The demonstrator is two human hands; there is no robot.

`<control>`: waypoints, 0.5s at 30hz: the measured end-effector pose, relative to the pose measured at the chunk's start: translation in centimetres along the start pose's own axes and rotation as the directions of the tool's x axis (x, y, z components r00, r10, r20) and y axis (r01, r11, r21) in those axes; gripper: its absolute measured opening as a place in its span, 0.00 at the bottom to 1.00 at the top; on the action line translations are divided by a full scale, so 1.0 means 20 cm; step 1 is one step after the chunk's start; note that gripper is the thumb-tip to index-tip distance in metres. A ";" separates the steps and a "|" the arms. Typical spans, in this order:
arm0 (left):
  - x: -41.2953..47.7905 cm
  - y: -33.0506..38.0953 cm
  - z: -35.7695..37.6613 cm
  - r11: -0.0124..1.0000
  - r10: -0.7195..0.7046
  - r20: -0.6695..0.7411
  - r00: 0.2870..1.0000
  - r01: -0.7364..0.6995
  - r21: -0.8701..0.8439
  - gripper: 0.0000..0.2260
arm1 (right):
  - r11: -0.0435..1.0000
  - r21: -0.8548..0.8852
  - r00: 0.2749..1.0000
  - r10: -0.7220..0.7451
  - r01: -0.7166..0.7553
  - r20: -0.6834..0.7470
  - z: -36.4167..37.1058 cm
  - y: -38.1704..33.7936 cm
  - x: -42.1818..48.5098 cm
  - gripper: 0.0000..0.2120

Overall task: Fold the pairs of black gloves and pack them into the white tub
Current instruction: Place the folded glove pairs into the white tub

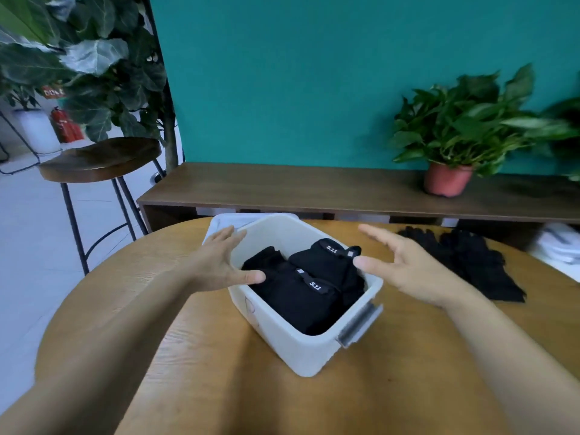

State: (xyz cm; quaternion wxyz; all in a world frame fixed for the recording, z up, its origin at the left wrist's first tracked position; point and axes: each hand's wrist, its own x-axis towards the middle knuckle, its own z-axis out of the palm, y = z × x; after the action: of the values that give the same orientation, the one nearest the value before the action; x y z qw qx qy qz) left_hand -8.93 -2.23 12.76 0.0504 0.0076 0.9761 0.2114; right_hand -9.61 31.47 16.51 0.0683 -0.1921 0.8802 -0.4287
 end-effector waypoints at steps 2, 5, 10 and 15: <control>-0.01 0.00 0.02 1.000 0.002 0.047 0.999 -0.003 0.017 0.71 | 0.998 0.017 0.997 0.065 -0.064 -0.045 0.09 0.05 -0.10 0.40; -0.03 0.01 0.04 0.999 -0.009 0.032 0.999 0.008 0.035 0.70 | 0.986 0.110 0.984 0.134 -0.122 -0.117 0.25 0.07 -0.17 0.45; -0.12 0.02 0.10 0.997 -0.074 -0.076 0.994 0.074 0.000 0.67 | 0.979 0.163 0.945 0.163 -0.121 -0.283 0.47 0.02 -0.15 0.40; -0.24 0.04 0.19 0.985 -0.165 -0.276 0.947 0.174 0.008 0.63 | 0.993 0.056 0.953 0.113 -0.101 -0.282 0.46 0.08 -0.03 0.40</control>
State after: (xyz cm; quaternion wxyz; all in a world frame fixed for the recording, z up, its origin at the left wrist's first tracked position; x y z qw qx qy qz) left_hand -3.73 -0.13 10.21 -0.0676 -0.1047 0.9740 0.1894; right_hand -6.94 25.89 9.57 -0.0318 -0.0791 0.8809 -0.4655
